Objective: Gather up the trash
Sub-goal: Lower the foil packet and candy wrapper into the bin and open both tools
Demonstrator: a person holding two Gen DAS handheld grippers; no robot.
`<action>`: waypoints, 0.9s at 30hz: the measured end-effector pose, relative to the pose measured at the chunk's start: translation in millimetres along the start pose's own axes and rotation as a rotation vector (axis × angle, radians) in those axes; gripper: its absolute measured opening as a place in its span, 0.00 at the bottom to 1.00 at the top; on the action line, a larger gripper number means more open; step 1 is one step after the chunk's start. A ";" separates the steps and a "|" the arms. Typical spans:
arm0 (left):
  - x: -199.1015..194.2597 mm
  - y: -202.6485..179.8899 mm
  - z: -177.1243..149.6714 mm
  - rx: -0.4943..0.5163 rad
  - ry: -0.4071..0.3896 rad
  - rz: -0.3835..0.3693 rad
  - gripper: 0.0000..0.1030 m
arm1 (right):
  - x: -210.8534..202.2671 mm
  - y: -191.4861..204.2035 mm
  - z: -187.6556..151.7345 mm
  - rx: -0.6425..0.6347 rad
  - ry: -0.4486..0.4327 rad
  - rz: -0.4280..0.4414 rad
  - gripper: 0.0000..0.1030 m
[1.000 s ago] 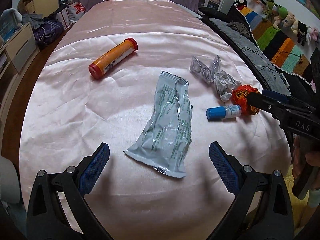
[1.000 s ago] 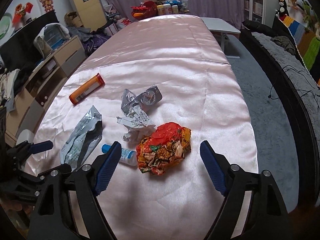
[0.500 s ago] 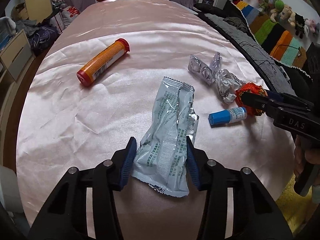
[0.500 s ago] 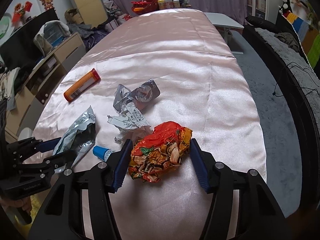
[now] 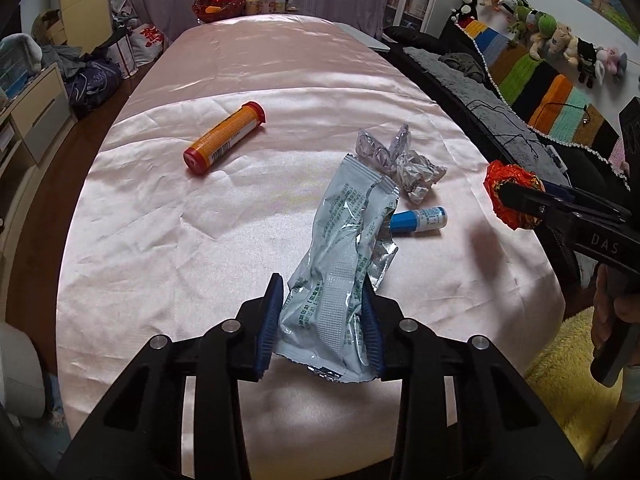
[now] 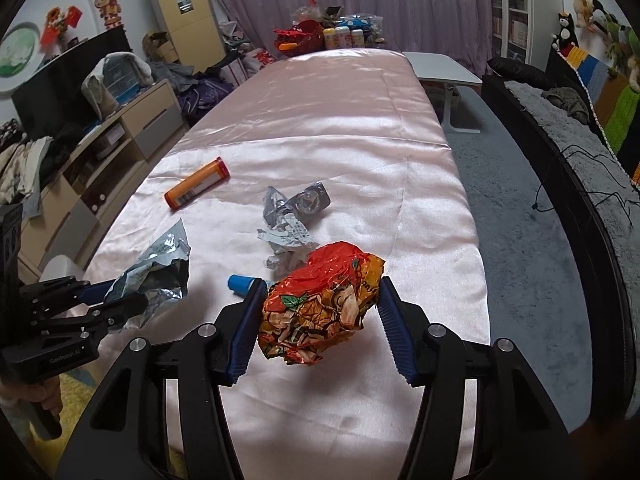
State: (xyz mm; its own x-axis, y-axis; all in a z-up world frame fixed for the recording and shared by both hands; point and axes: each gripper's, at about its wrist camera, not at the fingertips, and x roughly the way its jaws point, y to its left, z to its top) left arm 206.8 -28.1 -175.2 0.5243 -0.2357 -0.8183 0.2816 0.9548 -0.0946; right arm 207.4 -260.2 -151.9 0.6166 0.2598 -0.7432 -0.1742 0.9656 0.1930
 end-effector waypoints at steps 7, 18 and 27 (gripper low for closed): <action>-47.1 -11.4 -21.1 0.002 -0.048 -0.007 0.34 | -37.7 21.3 -15.0 -0.045 -0.028 0.035 0.56; -96.4 -31.5 -70.9 0.008 -0.075 -0.047 0.34 | -78.0 45.9 -56.1 -0.090 -0.031 0.064 0.56; -111.1 -39.1 -119.8 -0.013 -0.041 -0.048 0.35 | -93.5 57.3 -100.5 -0.092 0.007 0.101 0.56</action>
State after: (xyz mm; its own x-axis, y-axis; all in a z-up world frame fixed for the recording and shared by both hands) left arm 41.2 -17.6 -148.5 0.5433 -0.2884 -0.7884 0.2973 0.9444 -0.1406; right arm 62.6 -230.3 -135.7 0.5871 0.3550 -0.7276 -0.3051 0.9295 0.2073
